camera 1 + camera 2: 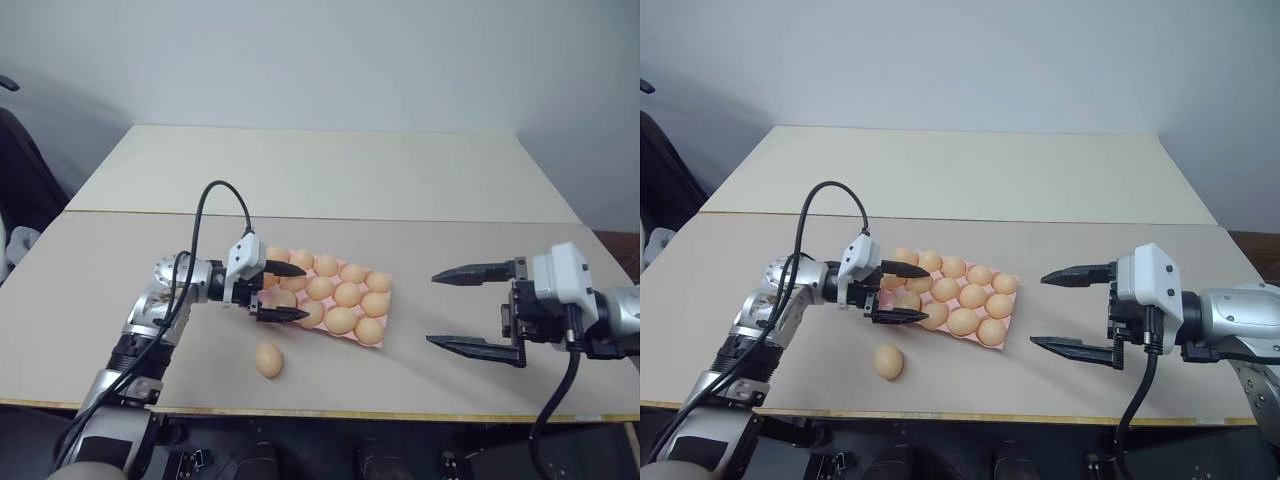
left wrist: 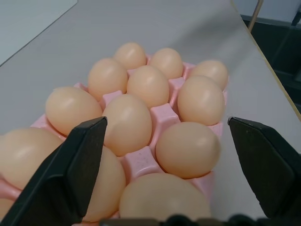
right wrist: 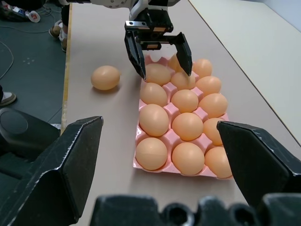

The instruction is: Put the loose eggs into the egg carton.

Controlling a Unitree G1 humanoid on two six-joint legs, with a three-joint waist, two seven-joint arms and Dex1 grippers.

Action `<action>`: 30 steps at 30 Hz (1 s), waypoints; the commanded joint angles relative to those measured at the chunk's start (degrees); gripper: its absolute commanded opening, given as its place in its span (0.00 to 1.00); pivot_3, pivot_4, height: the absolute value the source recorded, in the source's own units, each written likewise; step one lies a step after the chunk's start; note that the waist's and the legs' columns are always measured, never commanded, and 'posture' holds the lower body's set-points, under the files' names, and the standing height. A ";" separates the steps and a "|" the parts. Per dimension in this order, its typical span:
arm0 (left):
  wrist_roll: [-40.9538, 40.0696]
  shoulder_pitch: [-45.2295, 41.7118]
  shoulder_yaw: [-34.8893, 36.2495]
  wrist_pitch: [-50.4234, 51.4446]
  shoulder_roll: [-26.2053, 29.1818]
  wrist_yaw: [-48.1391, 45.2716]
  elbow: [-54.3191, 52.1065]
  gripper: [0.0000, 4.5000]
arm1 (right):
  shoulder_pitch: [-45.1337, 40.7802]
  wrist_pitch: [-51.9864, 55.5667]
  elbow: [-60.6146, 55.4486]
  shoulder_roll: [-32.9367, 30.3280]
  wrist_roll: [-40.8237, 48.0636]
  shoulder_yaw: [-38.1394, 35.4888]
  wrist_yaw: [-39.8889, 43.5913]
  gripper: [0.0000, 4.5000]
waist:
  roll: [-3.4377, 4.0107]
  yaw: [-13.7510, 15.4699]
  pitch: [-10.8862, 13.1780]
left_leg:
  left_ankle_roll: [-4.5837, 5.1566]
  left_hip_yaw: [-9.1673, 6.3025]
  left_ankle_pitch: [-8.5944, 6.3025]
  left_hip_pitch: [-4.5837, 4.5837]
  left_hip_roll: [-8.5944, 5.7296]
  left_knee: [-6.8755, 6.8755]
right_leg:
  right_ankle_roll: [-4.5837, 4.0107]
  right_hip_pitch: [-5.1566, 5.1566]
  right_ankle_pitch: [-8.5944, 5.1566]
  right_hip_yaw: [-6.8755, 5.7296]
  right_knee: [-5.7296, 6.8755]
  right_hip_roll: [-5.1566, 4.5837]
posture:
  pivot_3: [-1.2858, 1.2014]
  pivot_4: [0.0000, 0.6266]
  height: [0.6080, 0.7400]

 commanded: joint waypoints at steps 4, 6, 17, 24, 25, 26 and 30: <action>-7.16 0.66 10.23 1.21 13.03 -8.35 -2.41 0.99 | -1.39 -0.50 0.61 -0.09 1.08 -0.58 1.03 1.00 | 0.00 -1.02 0.01 | 0.00 0.00 0.00 -0.01 0.02 -0.02 | 0.00 -0.04 0.00 0.00 0.00 0.01 | 0.52 0.24 1.00; -8.74 2.14 12.18 1.17 17.19 -11.35 -2.23 0.99 | -1.58 -0.36 1.45 -0.12 1.50 -0.65 1.78 1.00 | 0.01 -1.18 0.01 | 0.00 0.01 0.00 0.00 0.02 -0.02 | 0.00 -0.02 -0.01 0.00 -0.01 -0.01 | 0.52 0.24 1.00; -23.22 22.29 23.00 -0.24 39.26 -13.05 -1.16 0.99 | -0.98 -0.24 6.69 -2.87 1.91 -3.32 9.58 1.00 | 0.05 -1.18 0.05 | 0.00 0.10 -0.01 0.03 0.11 -0.07 | -0.02 -0.07 -0.04 -0.01 -0.01 -0.02 | 0.52 0.24 1.00; -24.67 32.30 32.01 3.53 37.68 -13.00 -8.33 0.99 | 0.31 0.33 6.62 -3.40 2.46 -4.70 10.91 1.00 | 0.06 -0.67 0.06 | -0.01 0.16 -0.01 0.04 0.14 -0.07 | 0.00 -0.07 -0.09 -0.03 -0.01 -0.02 | 0.52 0.24 1.00; -24.39 32.87 32.59 3.73 37.34 -13.01 -8.99 0.99 | 0.28 0.34 6.59 -3.42 2.44 -4.61 10.90 1.00 | 0.06 -0.68 0.06 | -0.01 0.16 -0.01 0.03 0.14 -0.08 | 0.03 -0.09 -0.11 -0.03 -0.02 -0.02 | 0.52 0.24 1.00; -24.14 33.13 32.98 4.05 37.06 -13.00 -9.50 0.99 | 0.22 0.36 6.60 -3.44 2.45 -4.53 10.90 1.00 | 0.06 -0.68 0.06 | -0.01 0.17 -0.01 0.04 0.14 -0.08 | 0.19 -0.08 -0.21 -0.02 -0.01 -0.01 | 0.52 0.24 1.00; -23.86 31.95 32.19 5.46 36.39 -13.01 -11.22 0.99 | -0.49 0.37 6.62 -3.49 2.39 -3.85 10.66 1.00 | 0.06 -0.70 0.06 | -0.01 0.17 -0.01 0.04 0.13 -0.08 | 0.33 -0.08 -0.29 -0.01 0.00 -0.01 | 0.52 0.24 1.00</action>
